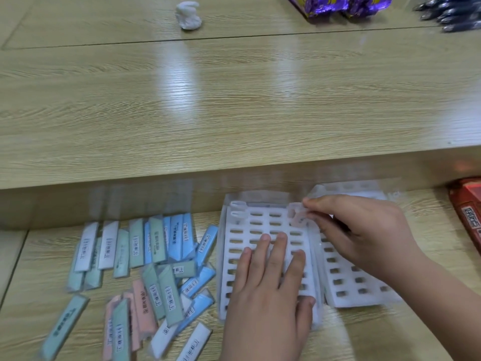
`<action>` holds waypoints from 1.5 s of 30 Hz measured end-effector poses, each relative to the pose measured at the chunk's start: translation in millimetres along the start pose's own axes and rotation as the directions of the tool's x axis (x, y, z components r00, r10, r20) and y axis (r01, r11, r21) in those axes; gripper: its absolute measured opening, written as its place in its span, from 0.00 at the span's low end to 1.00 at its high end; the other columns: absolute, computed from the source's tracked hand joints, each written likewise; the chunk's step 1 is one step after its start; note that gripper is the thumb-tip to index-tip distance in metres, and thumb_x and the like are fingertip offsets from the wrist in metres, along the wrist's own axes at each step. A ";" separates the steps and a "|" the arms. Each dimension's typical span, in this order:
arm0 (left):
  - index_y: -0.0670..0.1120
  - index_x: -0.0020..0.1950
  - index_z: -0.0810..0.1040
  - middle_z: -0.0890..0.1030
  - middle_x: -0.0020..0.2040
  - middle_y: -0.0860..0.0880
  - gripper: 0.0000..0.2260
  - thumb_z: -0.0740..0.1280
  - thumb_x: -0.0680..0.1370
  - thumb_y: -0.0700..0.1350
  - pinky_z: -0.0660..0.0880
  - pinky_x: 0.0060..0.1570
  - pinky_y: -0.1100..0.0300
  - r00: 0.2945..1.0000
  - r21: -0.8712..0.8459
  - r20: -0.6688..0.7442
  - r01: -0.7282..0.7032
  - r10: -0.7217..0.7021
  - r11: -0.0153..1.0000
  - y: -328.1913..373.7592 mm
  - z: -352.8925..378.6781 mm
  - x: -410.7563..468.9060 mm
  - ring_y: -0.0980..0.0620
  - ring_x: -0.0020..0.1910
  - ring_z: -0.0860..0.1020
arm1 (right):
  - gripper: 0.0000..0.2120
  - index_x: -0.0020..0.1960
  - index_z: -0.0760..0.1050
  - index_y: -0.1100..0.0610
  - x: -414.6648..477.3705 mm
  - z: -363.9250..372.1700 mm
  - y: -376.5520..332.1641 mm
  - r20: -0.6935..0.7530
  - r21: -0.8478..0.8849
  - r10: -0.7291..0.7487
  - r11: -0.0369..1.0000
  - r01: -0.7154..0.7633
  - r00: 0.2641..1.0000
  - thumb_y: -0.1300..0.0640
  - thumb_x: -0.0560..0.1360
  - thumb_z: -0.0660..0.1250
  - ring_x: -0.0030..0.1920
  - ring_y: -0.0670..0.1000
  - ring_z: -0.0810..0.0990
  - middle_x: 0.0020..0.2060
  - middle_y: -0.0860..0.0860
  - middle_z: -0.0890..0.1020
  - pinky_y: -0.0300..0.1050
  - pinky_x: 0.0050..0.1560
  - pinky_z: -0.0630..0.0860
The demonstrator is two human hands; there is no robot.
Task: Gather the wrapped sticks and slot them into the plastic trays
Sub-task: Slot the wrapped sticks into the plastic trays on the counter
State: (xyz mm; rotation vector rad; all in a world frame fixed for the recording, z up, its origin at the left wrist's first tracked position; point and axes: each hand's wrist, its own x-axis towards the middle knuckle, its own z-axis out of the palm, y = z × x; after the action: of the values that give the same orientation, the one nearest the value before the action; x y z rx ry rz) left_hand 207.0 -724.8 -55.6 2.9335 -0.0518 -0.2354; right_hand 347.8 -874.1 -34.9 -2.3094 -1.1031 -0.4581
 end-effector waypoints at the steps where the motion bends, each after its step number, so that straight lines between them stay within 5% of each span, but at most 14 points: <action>1: 0.55 0.68 0.79 0.73 0.74 0.48 0.27 0.57 0.74 0.62 0.60 0.67 0.47 1.000 0.002 -0.001 0.002 -0.002 1.000 0.3 0.3 -0.2 0.45 0.73 0.71 | 0.10 0.53 0.85 0.53 0.7 0.0 -0.6 0.000 -0.009 0.003 1.000 -0.003 1.000 0.51 0.78 0.68 0.49 0.42 0.80 0.45 0.38 0.83 0.27 0.43 0.70; 8: 0.55 0.68 0.79 0.73 0.74 0.49 0.26 0.57 0.74 0.61 0.60 0.67 0.47 1.000 -0.006 -0.011 0.011 -0.011 1.000 1.3 -0.6 -0.6 0.45 0.74 0.70 | 0.08 0.52 0.86 0.54 -2.2 -1.0 0.7 -0.003 -0.089 -0.102 0.991 0.101 0.995 0.54 0.79 0.69 0.43 0.45 0.86 0.46 0.45 0.86 0.43 0.33 0.79; 15: 0.55 0.69 0.78 0.73 0.74 0.49 0.26 0.56 0.74 0.61 0.60 0.68 0.46 1.000 -0.001 -0.019 -0.006 0.006 1.000 2.3 2.9 -1.0 0.45 0.74 0.70 | 0.11 0.58 0.84 0.55 -7.1 -9.9 0.5 0.098 -0.205 -0.201 0.954 0.217 0.975 0.55 0.79 0.66 0.40 0.51 0.86 0.51 0.48 0.86 0.43 0.29 0.78; 21: 0.56 0.70 0.77 0.73 0.74 0.49 0.26 0.60 0.75 0.62 0.71 0.68 0.46 1.000 0.013 0.001 0.013 -0.013 1.000 11.0 -4.2 -1.0 0.46 0.74 0.69 | 0.15 0.62 0.81 0.53 -17.5 -6.8 -16.2 0.098 -0.230 -0.003 0.973 0.026 0.995 0.54 0.78 0.64 0.34 0.51 0.82 0.59 0.51 0.81 0.37 0.27 0.67; 24: 0.54 0.72 0.75 0.72 0.75 0.49 0.24 0.60 0.77 0.58 0.71 0.69 0.50 0.988 -0.069 -0.134 0.063 -0.072 0.996 7.7 -12.7 -5.9 0.48 0.75 0.69 | 0.16 0.64 0.77 0.49 -16.2 -4.5 -38.3 0.027 -0.150 0.130 0.981 -0.125 0.991 0.51 0.78 0.62 0.35 0.50 0.80 0.61 0.50 0.76 0.43 0.26 0.72; 29: 0.47 0.65 0.80 0.75 0.71 0.49 0.15 0.61 0.81 0.47 0.72 0.67 0.56 0.857 -0.457 -0.461 -0.006 -0.231 0.890 -35.8 -24.6 -43.1 0.50 0.71 0.73 | 0.13 0.59 0.81 0.50 2.2 13.9 -99.4 -0.013 0.025 0.229 0.973 -0.228 0.973 0.49 0.79 0.62 0.37 0.44 0.74 0.53 0.45 0.78 0.48 0.32 0.77; 33: 0.45 0.57 0.84 0.81 0.59 0.50 0.13 0.63 0.78 0.45 0.73 0.60 0.59 0.699 -0.525 -0.564 0.108 -0.440 0.844 -97.9 -28.5 -84.1 0.51 0.58 0.79 | 0.14 0.57 0.81 0.49 19.7 48.3 -160.9 0.129 0.111 0.232 0.963 -0.247 0.964 0.48 0.77 0.62 0.38 0.41 0.75 0.47 0.41 0.81 0.44 0.38 0.77; 36: 0.45 0.54 0.84 0.81 0.52 0.50 0.09 0.68 0.77 0.45 0.76 0.52 0.51 0.623 -0.588 -0.447 0.336 -0.642 0.736 -139.3 -24.1 -110.6 0.45 0.52 0.80 | 0.12 0.56 0.80 0.45 28.4 74.9 -202.5 0.293 0.091 0.227 0.960 -0.263 0.929 0.45 0.75 0.64 0.42 0.44 0.79 0.44 0.39 0.81 0.42 0.38 0.75; 39: 0.51 0.57 0.82 0.77 0.50 0.55 0.12 0.74 0.74 0.48 0.75 0.46 0.53 0.580 -0.630 -0.213 0.533 -0.786 0.564 -164.2 -20.0 -127.5 0.49 0.50 0.79 | 0.14 0.58 0.72 0.42 31.0 100.6 -233.8 0.514 0.012 0.258 0.951 -0.308 0.818 0.39 0.76 0.57 0.49 0.45 0.80 0.47 0.41 0.80 0.45 0.41 0.75; 45: 0.55 0.55 0.79 0.75 0.50 0.55 0.14 0.67 0.74 0.59 0.76 0.43 0.53 0.635 -0.559 -0.056 0.620 -0.771 0.551 -161.0 -22.1 -124.7 0.50 0.50 0.78 | 0.14 0.57 0.66 0.46 31.8 121.3 -257.4 0.598 -0.319 0.371 0.923 -0.214 0.710 0.38 0.79 0.53 0.47 0.50 0.82 0.49 0.46 0.77 0.46 0.33 0.66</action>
State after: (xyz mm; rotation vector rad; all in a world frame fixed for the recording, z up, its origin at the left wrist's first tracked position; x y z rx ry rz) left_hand 90.6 -556.5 -47.0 2.2597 1.1028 0.0916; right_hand 172.4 -647.8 -33.6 -2.8902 -0.9589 0.4189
